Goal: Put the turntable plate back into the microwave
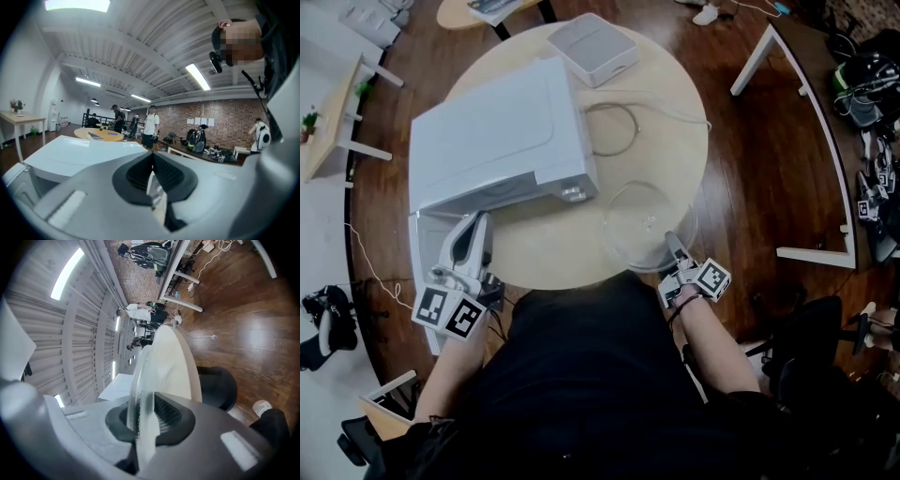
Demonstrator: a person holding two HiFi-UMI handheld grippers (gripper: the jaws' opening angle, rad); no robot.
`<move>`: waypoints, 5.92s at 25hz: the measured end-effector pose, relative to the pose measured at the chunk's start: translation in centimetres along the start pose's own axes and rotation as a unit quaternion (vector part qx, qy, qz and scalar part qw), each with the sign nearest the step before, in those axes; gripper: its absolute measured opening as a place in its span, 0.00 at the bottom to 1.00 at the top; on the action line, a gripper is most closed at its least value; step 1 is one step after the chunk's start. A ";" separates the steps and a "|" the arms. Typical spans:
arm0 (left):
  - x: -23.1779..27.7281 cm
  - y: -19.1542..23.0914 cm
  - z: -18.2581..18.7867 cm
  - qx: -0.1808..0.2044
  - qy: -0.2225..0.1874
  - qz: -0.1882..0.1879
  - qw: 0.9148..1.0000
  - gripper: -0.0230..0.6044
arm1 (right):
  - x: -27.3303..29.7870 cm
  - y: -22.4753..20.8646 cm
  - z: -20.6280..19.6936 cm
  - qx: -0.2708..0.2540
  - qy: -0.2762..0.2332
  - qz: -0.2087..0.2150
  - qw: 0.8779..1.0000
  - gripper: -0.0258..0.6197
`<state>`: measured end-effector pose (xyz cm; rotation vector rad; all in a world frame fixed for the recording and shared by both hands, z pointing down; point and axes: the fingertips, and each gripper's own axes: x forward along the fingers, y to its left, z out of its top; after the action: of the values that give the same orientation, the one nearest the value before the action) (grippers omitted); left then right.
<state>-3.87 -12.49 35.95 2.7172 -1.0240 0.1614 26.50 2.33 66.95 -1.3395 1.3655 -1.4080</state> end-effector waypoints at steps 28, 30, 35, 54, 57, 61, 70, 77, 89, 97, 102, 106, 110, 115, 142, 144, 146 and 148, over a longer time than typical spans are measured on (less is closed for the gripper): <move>-1.9 5.0 0.2 -0.021 -0.026 -0.045 0.998 0.05 | -3.0 8.6 3.2 0.060 -0.199 0.091 0.974 0.09; -2.1 5.4 0.5 -0.018 -0.031 -0.048 0.998 0.05 | -3.1 9.7 3.5 0.058 -0.210 0.096 0.971 0.09; -3.2 6.2 0.0 0.004 -0.032 -0.055 0.998 0.05 | -3.5 12.0 3.3 0.045 -0.221 0.104 0.969 0.09; -5.7 7.0 -1.5 -0.016 -0.036 -0.072 0.997 0.05 | -6.2 12.8 -0.6 0.055 -0.248 0.109 0.961 0.09; -6.3 7.4 -1.6 -0.015 -0.034 -0.071 0.997 0.05 | -6.1 12.8 -1.2 0.055 -0.248 0.109 0.961 0.09; -6.5 7.9 -1.4 -0.022 -0.035 -0.069 0.997 0.05 | -6.1 12.7 -1.7 0.058 -0.248 0.107 0.961 0.09; -7.6 7.8 -1.2 -0.030 -0.045 -0.071 0.996 0.05 | -6.5 13.0 -2.4 0.059 -0.253 0.109 0.960 0.09; -8.6 6.9 -2.3 -0.026 -0.045 -0.085 0.995 0.05 | -6.4 12.8 -4.0 0.055 -0.242 0.103 0.963 0.09; -12.0 7.4 -3.2 -0.021 -0.040 -0.077 0.996 0.05 | -5.5 11.6 -7.1 0.065 -0.225 0.098 0.967 0.09; -12.8 7.5 -3.1 -0.017 -0.043 -0.075 0.996 0.05 | -4.8 11.4 -8.4 0.069 -0.213 0.105 0.969 0.09; -12.9 7.9 -2.8 -0.017 -0.046 -0.073 0.996 0.05 | -4.3 11.2 -9.2 0.072 -0.203 0.102 0.971 0.09; -12.9 7.8 -2.8 -0.016 -0.046 -0.074 0.996 0.05 | -4.2 11.1 -9.5 0.075 -0.199 0.103 0.972 0.09; -12.9 7.9 -2.7 -0.018 -0.046 -0.074 0.996 0.05 | -4.0 11.2 -9.5 0.072 -0.193 0.104 0.973 0.09; -12.9 8.0 -2.4 -0.017 -0.050 -0.071 0.996 0.05 | -3.6 11.5 -9.8 0.074 -0.183 0.107 0.974 0.09; -14.5 8.2 -3.0 -0.019 -0.051 -0.060 0.997 0.05 | -2.1 11.8 -13.3 0.082 -0.137 0.114 0.981 0.09; -14.5 8.2 -3.1 -0.019 -0.051 -0.059 0.997 0.05 | -2.0 11.8 -13.6 0.084 -0.134 0.116 0.981 0.09; -14.6 8.1 -3.2 -0.020 -0.051 -0.059 0.997 0.05 | -1.8 11.7 -13.9 0.085 -0.130 0.116 0.981 0.09; -14.6 8.0 -3.3 -0.021 -0.051 -0.059 0.997 0.05 | -1.6 11.7 -14.2 0.086 -0.126 0.117 0.981 0.09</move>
<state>-20.17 -8.15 37.84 2.7624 -0.8795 -0.0185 11.23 4.91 56.85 -1.1591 1.1635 -1.1296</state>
